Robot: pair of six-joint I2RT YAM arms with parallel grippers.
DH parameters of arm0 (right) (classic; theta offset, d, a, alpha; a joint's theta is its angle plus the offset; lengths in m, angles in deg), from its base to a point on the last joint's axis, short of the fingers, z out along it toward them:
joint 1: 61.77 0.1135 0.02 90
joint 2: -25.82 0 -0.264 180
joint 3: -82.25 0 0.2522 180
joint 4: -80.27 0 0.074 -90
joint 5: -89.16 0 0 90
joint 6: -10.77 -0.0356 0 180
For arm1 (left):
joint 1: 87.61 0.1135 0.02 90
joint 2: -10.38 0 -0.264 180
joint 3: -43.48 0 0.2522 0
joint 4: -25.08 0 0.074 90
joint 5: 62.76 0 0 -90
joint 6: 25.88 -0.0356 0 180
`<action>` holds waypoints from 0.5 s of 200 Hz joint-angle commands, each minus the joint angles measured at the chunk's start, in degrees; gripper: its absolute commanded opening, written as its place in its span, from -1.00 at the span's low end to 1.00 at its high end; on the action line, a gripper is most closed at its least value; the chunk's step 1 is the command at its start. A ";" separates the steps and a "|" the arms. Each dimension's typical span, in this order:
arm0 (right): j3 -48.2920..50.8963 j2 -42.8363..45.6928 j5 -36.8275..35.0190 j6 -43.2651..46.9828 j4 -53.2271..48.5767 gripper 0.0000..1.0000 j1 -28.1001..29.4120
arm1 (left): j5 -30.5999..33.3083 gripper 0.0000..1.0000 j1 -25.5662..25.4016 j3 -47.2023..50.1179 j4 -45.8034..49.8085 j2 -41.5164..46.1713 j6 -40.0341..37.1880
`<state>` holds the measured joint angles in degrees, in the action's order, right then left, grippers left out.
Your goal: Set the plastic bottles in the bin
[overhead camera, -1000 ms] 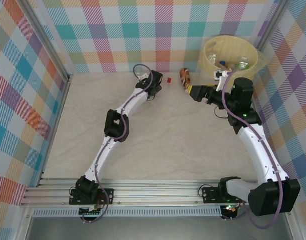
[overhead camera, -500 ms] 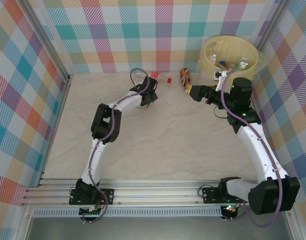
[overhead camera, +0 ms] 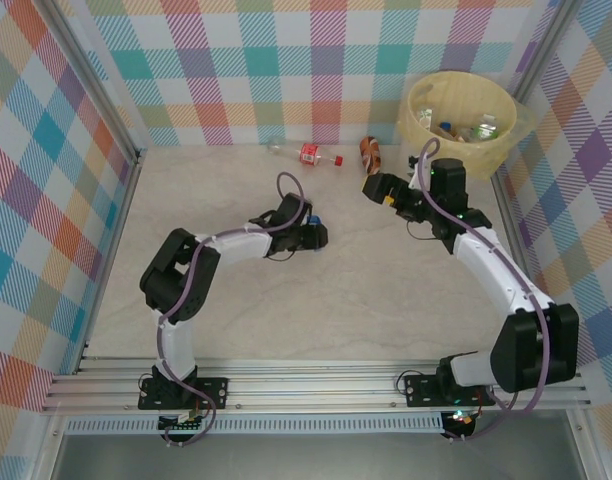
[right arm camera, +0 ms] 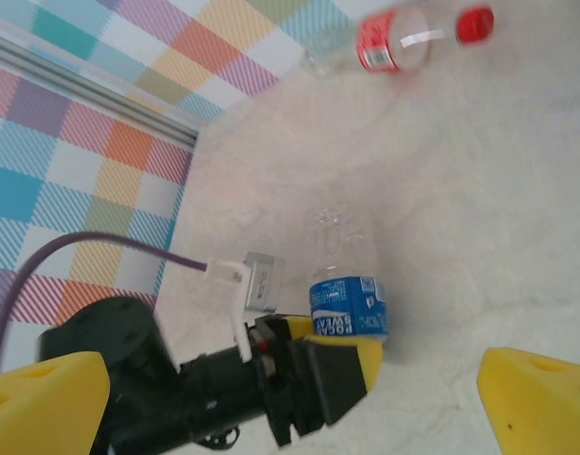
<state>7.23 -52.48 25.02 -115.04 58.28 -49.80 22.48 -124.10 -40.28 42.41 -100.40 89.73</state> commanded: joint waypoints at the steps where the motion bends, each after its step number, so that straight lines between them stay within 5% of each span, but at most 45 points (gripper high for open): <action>1: 0.80 -2.93 2.15 -4.03 -2.17 0.99 0.60 | -1.61 -0.25 -3.13 3.59 -4.38 3.61 -4.16; 35: -0.64 -9.89 10.23 -2.97 -3.71 1.00 0.69 | -2.22 -0.25 -7.55 7.14 -10.09 6.01 -5.86; 100: -3.08 -17.21 20.47 5.06 -4.22 0.95 0.84 | -14.47 -0.30 -9.22 7.15 -15.55 8.12 -5.89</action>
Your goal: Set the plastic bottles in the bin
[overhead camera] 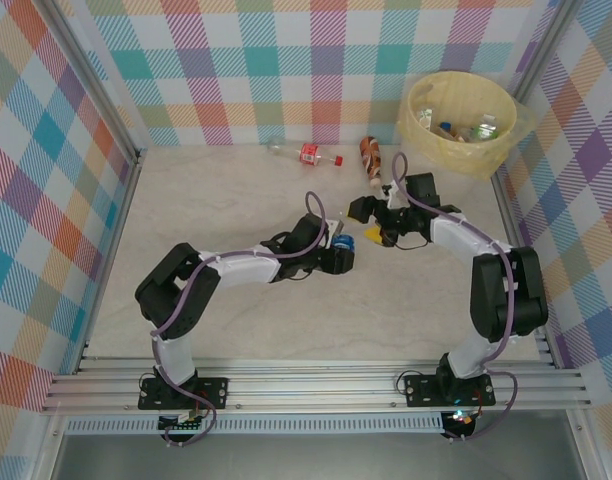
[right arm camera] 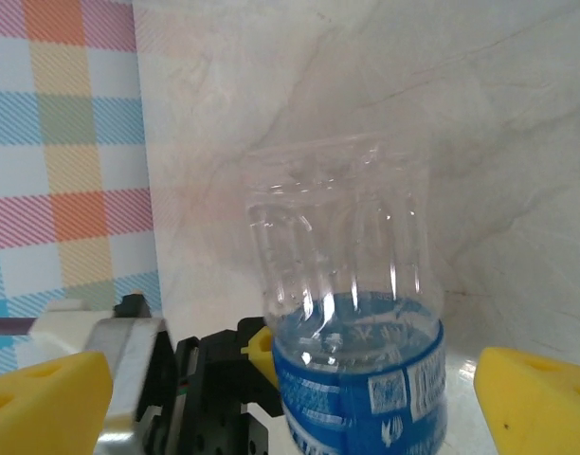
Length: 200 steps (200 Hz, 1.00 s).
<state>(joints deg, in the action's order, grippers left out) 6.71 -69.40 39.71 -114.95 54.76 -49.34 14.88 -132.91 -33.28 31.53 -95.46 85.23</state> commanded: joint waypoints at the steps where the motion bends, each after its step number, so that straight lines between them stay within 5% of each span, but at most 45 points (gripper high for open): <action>1: -2.55 -0.35 5.86 5.10 -0.72 0.95 0.40 | -7.10 -0.30 -0.41 0.16 -4.70 3.27 -1.40; 37: -2.29 -2.01 6.15 4.96 1.07 0.95 0.49 | -12.16 -0.31 -0.49 -0.67 -6.58 3.95 -0.56; 79: -3.09 -3.19 -1.40 3.70 -0.33 0.94 0.45 | -12.87 -0.32 -0.39 -0.54 -7.99 5.41 0.69; 104: -3.06 -4.61 2.38 1.42 2.96 0.89 0.43 | -12.88 -0.32 -0.40 -0.37 -7.98 6.13 0.60; 149: -3.43 -2.57 3.36 1.16 5.07 0.27 0.41 | -12.47 -0.30 -0.33 -1.93 -5.49 5.15 -0.02; 184: -3.81 0.74 -0.13 2.07 3.80 0.03 0.42 | -11.83 0.00 -0.30 -3.96 -3.43 4.80 0.39; 200: -5.40 2.32 -2.69 3.84 1.62 0.02 0.32 | -11.48 0.51 -0.35 -3.65 -3.66 6.22 0.69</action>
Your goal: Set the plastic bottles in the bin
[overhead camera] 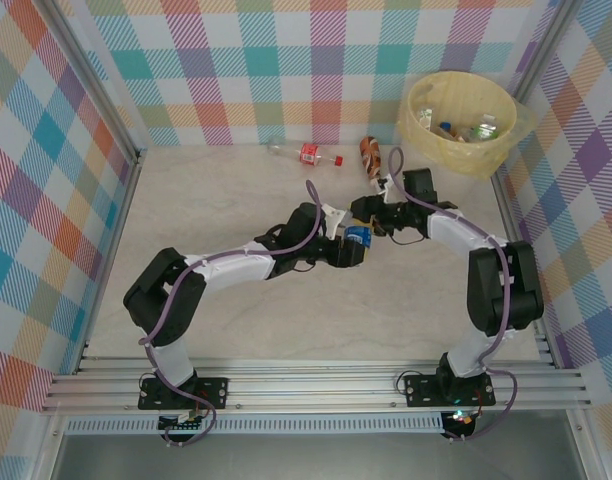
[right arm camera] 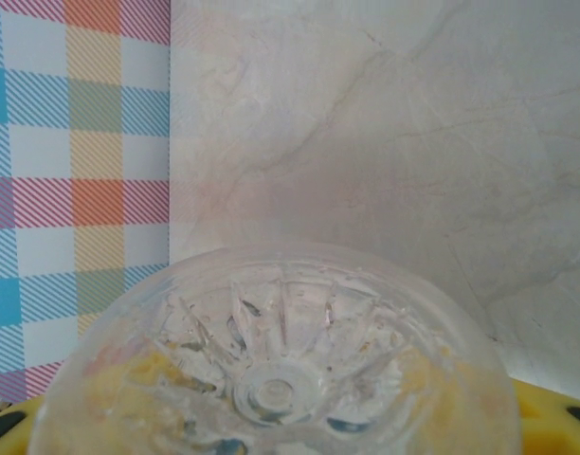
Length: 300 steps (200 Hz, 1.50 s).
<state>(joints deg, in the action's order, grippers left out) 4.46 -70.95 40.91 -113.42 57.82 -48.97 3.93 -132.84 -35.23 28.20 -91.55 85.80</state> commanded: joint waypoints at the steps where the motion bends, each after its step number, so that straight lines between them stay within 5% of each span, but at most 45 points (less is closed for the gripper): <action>1: -3.27 3.92 -4.02 2.43 -1.56 0.02 -0.05 | -0.52 0.55 -0.44 -1.64 -0.39 2.42 0.08; 38: -10.78 6.97 -9.40 6.40 -6.04 0.03 -1.65 | -0.72 1.00 0.64 1.19 -3.32 8.80 1.74; 129: -42.49 0.53 -27.97 14.42 -11.75 0.05 -11.92 | 25.64 1.00 2.26 11.82 0.48 25.27 3.80; 245: -73.90 -22.01 -43.87 23.21 -19.69 0.11 -17.54 | 32.11 1.00 3.06 14.62 3.33 26.96 5.96; 273: -75.28 -23.90 -41.89 24.50 -24.49 0.29 -17.53 | 33.60 1.00 3.40 15.73 2.83 27.20 6.90; 300: -75.13 -22.63 -38.38 25.32 -26.96 0.76 -17.49 | 33.85 1.00 3.73 16.54 1.55 27.16 7.48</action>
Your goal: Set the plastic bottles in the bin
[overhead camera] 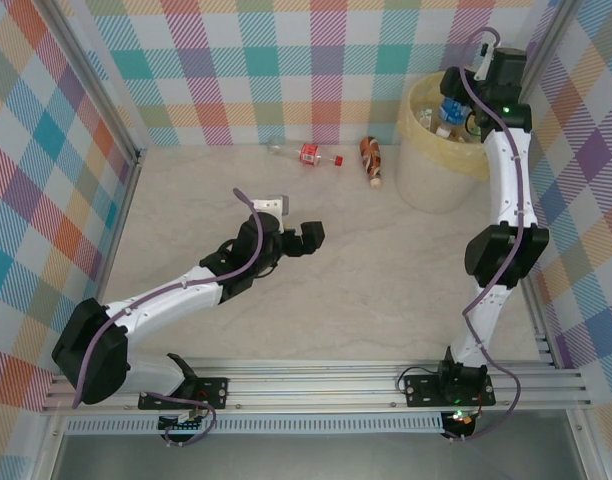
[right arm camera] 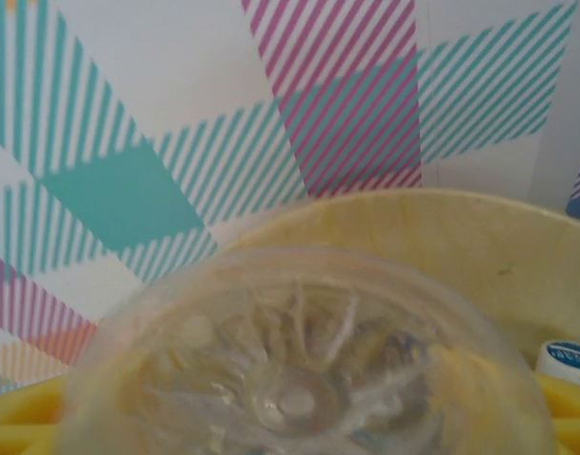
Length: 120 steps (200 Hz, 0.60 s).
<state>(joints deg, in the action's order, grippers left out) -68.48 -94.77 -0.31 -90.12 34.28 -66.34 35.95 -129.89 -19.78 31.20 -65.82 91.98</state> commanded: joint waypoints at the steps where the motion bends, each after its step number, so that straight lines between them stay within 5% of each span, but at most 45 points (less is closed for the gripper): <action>1: -2.13 1.31 3.00 2.02 -3.44 0.77 -0.10 | 1.88 1.00 0.79 1.12 -1.38 1.47 1.31; 30: -1.13 4.82 6.35 1.09 -3.03 1.00 0.00 | 2.72 1.00 1.19 0.37 0.37 0.61 2.63; 120: 14.12 13.50 22.74 0.17 6.29 0.99 9.35 | 3.11 1.00 2.44 -2.64 2.64 -4.37 9.30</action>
<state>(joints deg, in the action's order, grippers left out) -58.80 -83.06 16.04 -90.71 35.85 -60.92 37.87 -128.54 -20.39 32.49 -69.34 98.32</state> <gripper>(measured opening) 0.996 0.999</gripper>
